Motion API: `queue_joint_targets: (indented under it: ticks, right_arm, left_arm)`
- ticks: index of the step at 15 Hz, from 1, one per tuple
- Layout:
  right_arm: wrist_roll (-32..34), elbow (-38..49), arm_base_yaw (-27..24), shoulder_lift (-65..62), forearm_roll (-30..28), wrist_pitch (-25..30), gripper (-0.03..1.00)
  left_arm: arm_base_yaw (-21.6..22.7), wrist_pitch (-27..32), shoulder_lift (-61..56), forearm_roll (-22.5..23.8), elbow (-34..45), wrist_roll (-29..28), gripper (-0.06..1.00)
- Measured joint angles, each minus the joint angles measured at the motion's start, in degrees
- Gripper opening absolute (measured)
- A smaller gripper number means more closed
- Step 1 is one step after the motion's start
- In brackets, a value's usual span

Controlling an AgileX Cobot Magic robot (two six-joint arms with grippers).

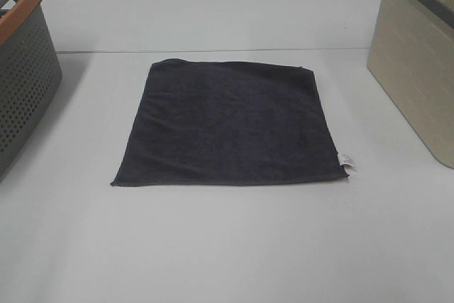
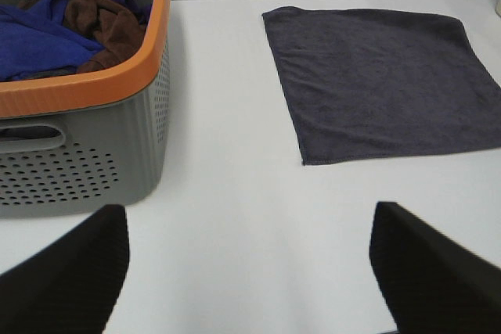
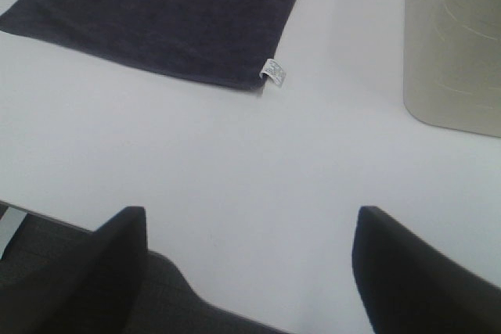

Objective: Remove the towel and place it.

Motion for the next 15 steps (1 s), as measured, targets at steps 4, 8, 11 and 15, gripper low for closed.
queue_joint_targets:
  ticks: [4,8,11,15]
  right_arm:
    - [-0.29,0.17,0.00,-2.46,0.57,-0.11,0.72]
    - [-0.69,0.17,0.00,-6.53,0.86,-0.17,0.72]
    - [-1.55,0.17,0.00,-7.56,1.09,-0.17,0.72]
    - [-1.89,0.17,0.00,-7.56,1.55,-0.17,0.72]
  left_arm:
    - [0.00,5.67,-5.39,-0.80,0.57,2.86,0.78]
    - [0.00,5.56,-7.28,-4.64,1.15,8.54,0.77]
    - [0.00,5.56,-7.28,-5.16,1.15,9.11,0.77]
    - [0.00,5.50,-7.28,-4.41,1.66,7.62,0.76]
